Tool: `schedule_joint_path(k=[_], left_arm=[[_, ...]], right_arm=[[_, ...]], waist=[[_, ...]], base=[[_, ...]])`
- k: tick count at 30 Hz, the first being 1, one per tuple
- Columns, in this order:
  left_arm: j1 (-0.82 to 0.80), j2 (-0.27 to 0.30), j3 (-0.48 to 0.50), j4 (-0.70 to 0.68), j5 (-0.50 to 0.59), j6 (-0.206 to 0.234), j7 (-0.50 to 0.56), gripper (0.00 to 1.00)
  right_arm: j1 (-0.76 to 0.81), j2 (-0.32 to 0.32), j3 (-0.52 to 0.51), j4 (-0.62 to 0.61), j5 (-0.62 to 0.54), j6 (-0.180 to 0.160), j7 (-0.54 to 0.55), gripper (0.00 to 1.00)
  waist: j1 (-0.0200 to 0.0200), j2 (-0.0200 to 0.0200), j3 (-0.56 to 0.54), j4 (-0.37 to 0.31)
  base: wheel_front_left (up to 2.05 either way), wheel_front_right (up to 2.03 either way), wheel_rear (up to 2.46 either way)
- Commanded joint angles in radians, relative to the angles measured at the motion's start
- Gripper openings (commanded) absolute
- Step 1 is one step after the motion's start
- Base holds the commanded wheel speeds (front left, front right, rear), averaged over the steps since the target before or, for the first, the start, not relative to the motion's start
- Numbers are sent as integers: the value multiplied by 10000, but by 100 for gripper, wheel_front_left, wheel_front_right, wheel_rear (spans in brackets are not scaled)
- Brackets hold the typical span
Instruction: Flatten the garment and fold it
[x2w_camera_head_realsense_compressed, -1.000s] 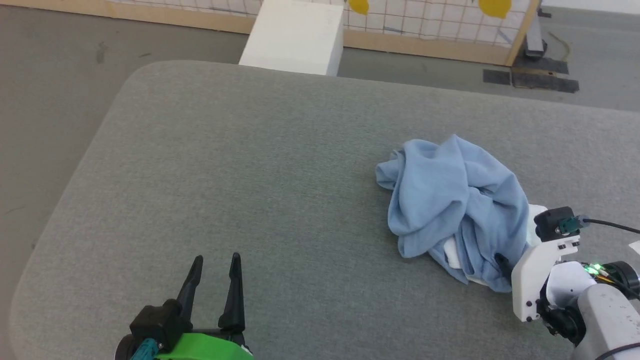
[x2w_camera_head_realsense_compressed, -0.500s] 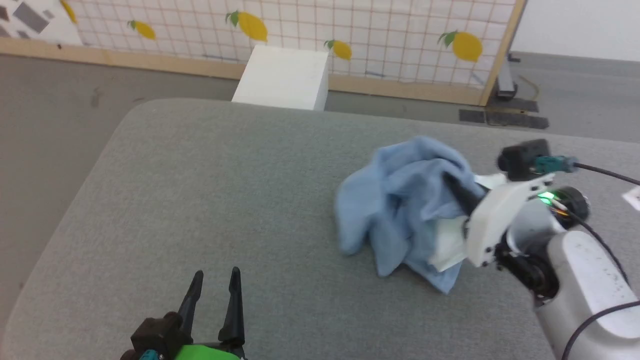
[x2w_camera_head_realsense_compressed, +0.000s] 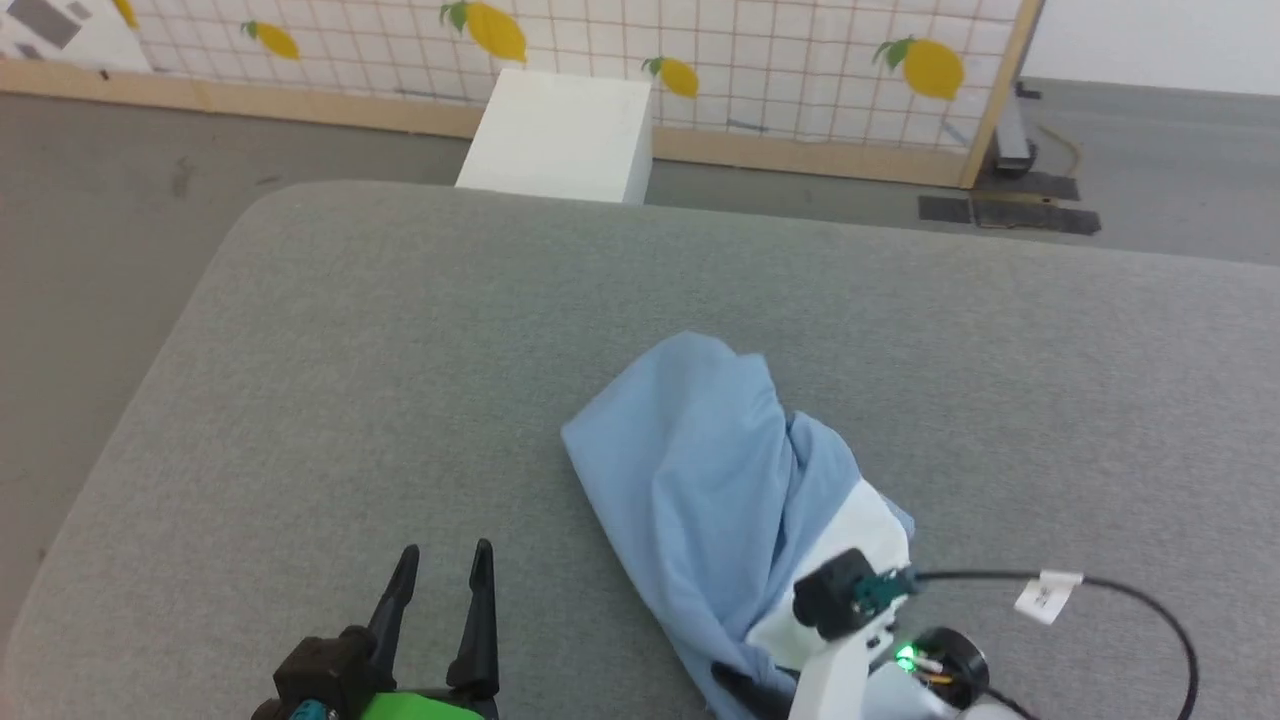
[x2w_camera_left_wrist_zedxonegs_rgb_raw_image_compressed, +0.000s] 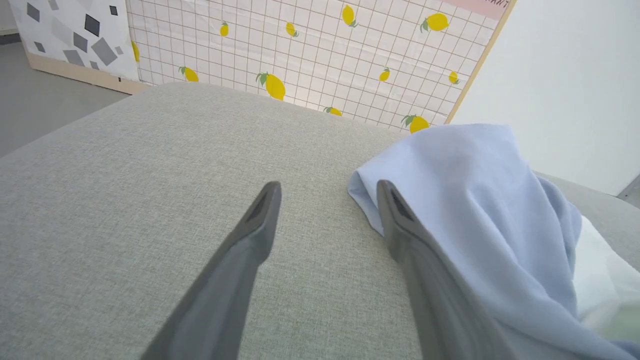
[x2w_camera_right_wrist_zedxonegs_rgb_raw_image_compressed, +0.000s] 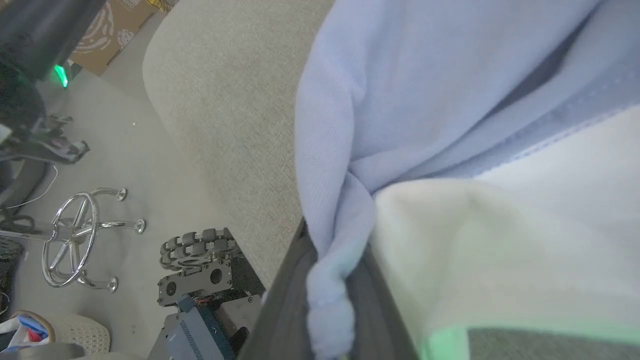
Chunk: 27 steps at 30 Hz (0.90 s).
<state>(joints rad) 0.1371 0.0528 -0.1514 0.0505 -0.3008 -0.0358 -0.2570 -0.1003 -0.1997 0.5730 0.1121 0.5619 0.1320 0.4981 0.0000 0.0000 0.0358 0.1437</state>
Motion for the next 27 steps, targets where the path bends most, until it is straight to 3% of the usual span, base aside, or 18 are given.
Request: schedule_joint_path(k=[1, 2, 3, 4, 7, 11, 15, 21, 24, 27], left_arm=[[-176, -26, 11, 19, -82, -53, -47, 100], [-202, -26, 23, 37, -80, -59, -47, 100], [-214, -26, 27, 52, -76, -62, -47, 100], [-229, -26, 27, 70, -76, -67, -47, 100], [-268, -26, 35, 169, -124, -34, -47, 100], [-226, -26, 59, 204, -173, 0, -47, 100], [-183, -26, 45, 146, -210, 37, -47, 100], [-316, -26, -42, -89, -219, 82, -47, 100], [-460, -26, -90, -196, -192, 81, -47, 100], [-644, -26, -118, -334, -150, 91, -47, 100]], right_arm=[[-18, 68, 42, 265, -150, -13, -289, 14], [-44, 115, 63, 548, -262, -13, -526, 41], [-81, 151, 64, 766, -353, -13, -700, 86], [-158, 182, 95, 1006, -454, -13, -852, 100], [-724, 305, 221, 1094, -250, -13, -1212, 100], [-1239, 195, 115, 228, 343, -13, -1018, 100], [-1630, 52, -1018, -712, 639, -13, -925, 100], [-2046, -498, -3447, -795, -381, -13, -819, 100], [-2211, -872, -3987, -398, -856, -13, -407, 100], [-2379, -1280, -3893, 66, -905, -13, 379, 100]], waist=[[0, 0, 186, 199], [0, 0, 197, 229], [0, 0, 205, 255], [0, 0, 214, 286], [0, 0, 122, 335], [0, 0, 2, 302], [0, 0, -32, 283], [0, 0, 370, 370], [0, 0, 685, 445], [0, 0, 1035, 526]], base=[[0, 0, 0], [0, 0, 0], [0, 0, 0], [0, 0, 0], [0, 0, 0], [0, 0, 0], [0, 0, 0], [0, 0, 0], [0, 0, 0], [0, 0, 0]])
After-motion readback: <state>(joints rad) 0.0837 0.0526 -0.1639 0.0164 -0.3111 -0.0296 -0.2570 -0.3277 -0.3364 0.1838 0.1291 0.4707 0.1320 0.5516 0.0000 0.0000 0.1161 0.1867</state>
